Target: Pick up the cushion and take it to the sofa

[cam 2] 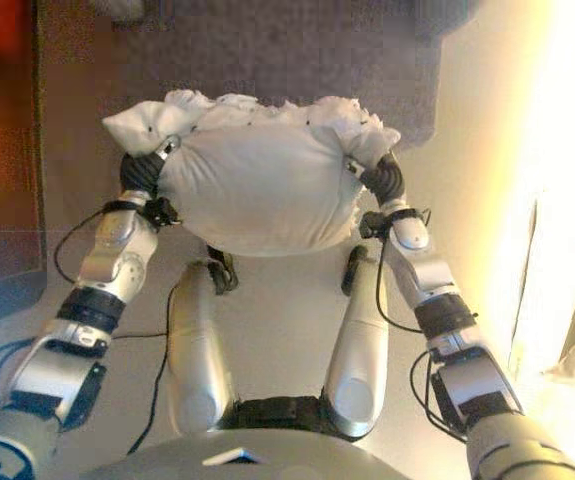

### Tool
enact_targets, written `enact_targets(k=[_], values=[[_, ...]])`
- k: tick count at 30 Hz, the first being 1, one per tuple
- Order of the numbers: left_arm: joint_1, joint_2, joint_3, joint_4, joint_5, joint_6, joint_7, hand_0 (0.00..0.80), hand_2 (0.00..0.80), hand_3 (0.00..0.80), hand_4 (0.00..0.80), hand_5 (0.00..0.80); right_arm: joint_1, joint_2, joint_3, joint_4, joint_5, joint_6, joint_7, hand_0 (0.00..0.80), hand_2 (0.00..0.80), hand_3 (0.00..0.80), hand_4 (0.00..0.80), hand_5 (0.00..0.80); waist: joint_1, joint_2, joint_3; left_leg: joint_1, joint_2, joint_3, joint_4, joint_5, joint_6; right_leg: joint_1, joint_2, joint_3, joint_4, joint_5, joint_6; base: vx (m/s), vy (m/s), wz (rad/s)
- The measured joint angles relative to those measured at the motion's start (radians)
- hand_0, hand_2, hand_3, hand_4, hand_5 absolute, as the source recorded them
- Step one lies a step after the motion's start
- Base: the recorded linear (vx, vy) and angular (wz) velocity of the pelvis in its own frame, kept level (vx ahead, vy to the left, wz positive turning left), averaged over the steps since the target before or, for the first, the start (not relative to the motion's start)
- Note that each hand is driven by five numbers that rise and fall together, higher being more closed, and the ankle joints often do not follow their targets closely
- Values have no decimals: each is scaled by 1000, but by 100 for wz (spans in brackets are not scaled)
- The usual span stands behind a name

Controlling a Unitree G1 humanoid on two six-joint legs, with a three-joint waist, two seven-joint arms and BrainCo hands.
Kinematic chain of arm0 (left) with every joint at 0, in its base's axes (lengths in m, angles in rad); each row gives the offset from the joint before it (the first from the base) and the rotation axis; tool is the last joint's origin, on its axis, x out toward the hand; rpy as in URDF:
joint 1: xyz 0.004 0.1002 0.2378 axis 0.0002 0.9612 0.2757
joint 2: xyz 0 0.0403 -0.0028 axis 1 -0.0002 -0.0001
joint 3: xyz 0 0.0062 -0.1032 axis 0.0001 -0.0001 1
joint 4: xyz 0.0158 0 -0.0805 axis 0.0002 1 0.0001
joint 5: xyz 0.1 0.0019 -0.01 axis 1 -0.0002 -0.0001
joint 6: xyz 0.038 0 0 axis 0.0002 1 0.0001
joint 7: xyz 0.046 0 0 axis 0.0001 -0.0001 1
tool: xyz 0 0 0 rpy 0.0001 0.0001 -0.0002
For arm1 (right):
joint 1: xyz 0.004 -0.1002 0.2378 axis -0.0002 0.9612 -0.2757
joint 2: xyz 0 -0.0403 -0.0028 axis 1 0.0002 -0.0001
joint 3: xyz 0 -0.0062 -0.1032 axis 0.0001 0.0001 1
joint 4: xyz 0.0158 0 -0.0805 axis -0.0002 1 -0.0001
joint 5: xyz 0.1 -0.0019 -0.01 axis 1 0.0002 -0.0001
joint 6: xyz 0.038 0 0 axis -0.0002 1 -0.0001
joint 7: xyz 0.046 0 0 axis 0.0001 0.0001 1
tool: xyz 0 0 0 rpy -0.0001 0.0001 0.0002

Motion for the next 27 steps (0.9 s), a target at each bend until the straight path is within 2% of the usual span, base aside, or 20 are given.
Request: enact_targets(k=[3, 5, 7, 8, 9, 10, 12, 19, 22, 24, 27], values=[[12, 1, 13, -1, 36, -1, 0, 800, 800, 800, 800, 800, 19, 10, -11, -12, 1, -12, 22, 800, 800, 800, 800, 800, 1, -1, -87, 51, -12, 5, -92, 29, -1, 62, 0, -30, -98, 34, 4, 224, 43, 7], [23, -10, 17, -1, 46, 1, 0, 800, 800, 800, 800, 800, 34, 17, -23, -12, 6, -14, 34, 800, 800, 800, 800, 800, 6, -3, -96, 150, -25, 14, -178, 64, -3, 178, 2, -61, -209, 80, 11, 199, 47, 7], [64, -45, 16, -7, 47, 16, -1, 800, 800, 800, 800, 800, 102, 40, -45, -13, 24, -14, 42, 800, 800, 800, 800, 800, 26, -2, -151, 232, -33, 37, -278, 90, 1, 274, 6, -87, -346, 131, 17, 206, 38, 0], [90, -57, 18, -10, 53, 23, 0, 800, 800, 800, 800, 800, 133, 55, -47, -12, 34, -14, 46, 800, 800, 800, 800, 800, 30, 0, -187, 258, -41, 38, -321, 95, 4, 324, 9, -108, -414, 153, 20, 218, 35, 7], [96, -60, 16, -11, 58, 28, 0, 800, 800, 800, 800, 800, 145, 60, -49, -12, 39, -15, 47, 800, 800, 800, 800, 800, 29, -1, -193, 280, -44, 37, -340, 102, 5, 352, 13, -117, -445, 167, 19, 208, 49, 24], [124, -61, 15, -17, 68, 45, 0, 800, 800, 800, 800, 800, 187, 81, -48, -5, 45, -16, 48, 800, 800, 800, 800, 800, 31, -10, -217, 352, -57, 37, -404, 122, 2, 449, 17, -145, -541, 199, 22, 200, 51, 24], [162, -60, 15, -25, 78, 62, 0, 800, 800, 800, 800, 800, 231, 112, -47, -5, 60, -17, 49, 800, 800, 800, 800, 800, 37, -19, -280, 398, -69, 37, -444, 124, 0, 511, 17, -161, -596, 211, 23, 250, 55, 19], [256, -52, 18, -113, 103, 118, -7, 800, 800, 800, 800, 800, 302, 135, -47, -5, 87, -15, 50, 800, 800, 800, 800, 800, 58, -30, -387, 579, -91, 59, -552, 129, -8, 654, 10, -163, -629, 211, 22, 160, 80, 2], [267, -53, 17, -114, 103, 158, -27, 800, 800, 800, 800, 800, 327, 134, -48, -5, 86, -15, 50, 800, 800, 800, 800, 800, 59, -48, -438, 610, -108, 64, -574, 130, -4, 667, -5, -163, -619, 212, 22, 99, 138, -4], [266, -53, 16, -113, 104, 176, -40, 800, 800, 800, 800, 800, 329, 130, -49, -5, 85, -6, 50, 800, 800, 800, 800, 800, 50, -57, -443, 618, -117, 63, -575, 132, 2, 667, -16, -162, -594, 213, 20, 68, 181, 4], [259, -55, 5, -105, 119, 211, -72, 800, 800, 800, 800, 800, 329, 104, -52, 7, 91, 14, 48, 800, 800, 800, 800, 800, 46, -58, -444, 629, -133, 61, -571, 117, 30, 660, -37, -159, -532, 243, -21, 70, 203, 8]])
